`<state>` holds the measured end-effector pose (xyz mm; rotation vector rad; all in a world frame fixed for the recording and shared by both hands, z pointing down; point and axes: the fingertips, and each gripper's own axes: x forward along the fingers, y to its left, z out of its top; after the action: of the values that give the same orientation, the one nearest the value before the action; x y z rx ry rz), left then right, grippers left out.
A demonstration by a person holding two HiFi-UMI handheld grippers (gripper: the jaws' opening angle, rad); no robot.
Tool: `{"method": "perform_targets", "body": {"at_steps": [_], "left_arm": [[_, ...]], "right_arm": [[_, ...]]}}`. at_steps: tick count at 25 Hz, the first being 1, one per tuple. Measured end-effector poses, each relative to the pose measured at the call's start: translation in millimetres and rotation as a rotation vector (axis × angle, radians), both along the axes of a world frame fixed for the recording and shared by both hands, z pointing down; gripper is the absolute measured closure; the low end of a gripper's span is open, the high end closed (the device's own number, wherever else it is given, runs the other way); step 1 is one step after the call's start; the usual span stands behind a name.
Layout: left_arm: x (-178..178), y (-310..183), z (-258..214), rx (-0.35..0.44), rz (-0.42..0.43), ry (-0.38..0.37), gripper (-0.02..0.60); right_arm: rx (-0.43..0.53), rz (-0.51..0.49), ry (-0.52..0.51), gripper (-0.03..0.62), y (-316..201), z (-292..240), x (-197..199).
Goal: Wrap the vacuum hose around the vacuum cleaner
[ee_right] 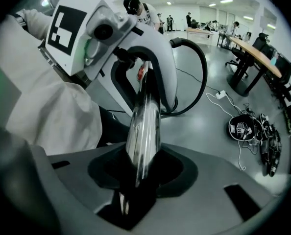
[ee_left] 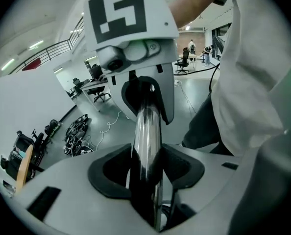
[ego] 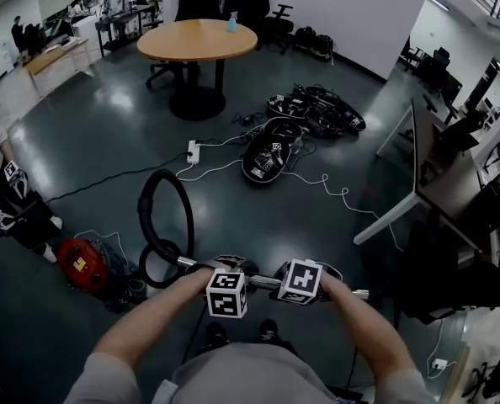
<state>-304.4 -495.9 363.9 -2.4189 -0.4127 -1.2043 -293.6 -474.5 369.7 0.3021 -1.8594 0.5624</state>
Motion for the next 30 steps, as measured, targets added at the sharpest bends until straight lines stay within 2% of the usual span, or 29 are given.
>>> {"method": "perform_targets", "body": {"at_steps": [5, 10, 16, 21, 26, 30], "left_arm": [[-17, -1, 1, -0.049, -0.004, -0.010, 0.411], [-39, -1, 2, -0.055, -0.011, -0.043, 0.411], [-66, 7, 14, -0.086, -0.033, -0.108, 0.411], [-81, 5, 20, -0.129, -0.060, -0.125, 0.411], [-73, 6, 17, -0.165, -0.080, -0.105, 0.411], [-72, 8, 21, -0.178, -0.070, -0.111, 0.411]], "right_arm": [[-0.031, -0.024, 0.009, 0.450, -2, -4, -19], [-0.072, -0.031, -0.014, 0.450, 0, -4, -40], [-0.052, -0.072, -0.033, 0.437, 5, -8, -60], [-0.044, -0.010, -0.135, 0.350, -6, -32, -57], [0.016, -0.021, -0.143, 0.338, -12, -50, -43], [0.046, 0.021, -0.179, 0.338, -17, -70, -28]]}}
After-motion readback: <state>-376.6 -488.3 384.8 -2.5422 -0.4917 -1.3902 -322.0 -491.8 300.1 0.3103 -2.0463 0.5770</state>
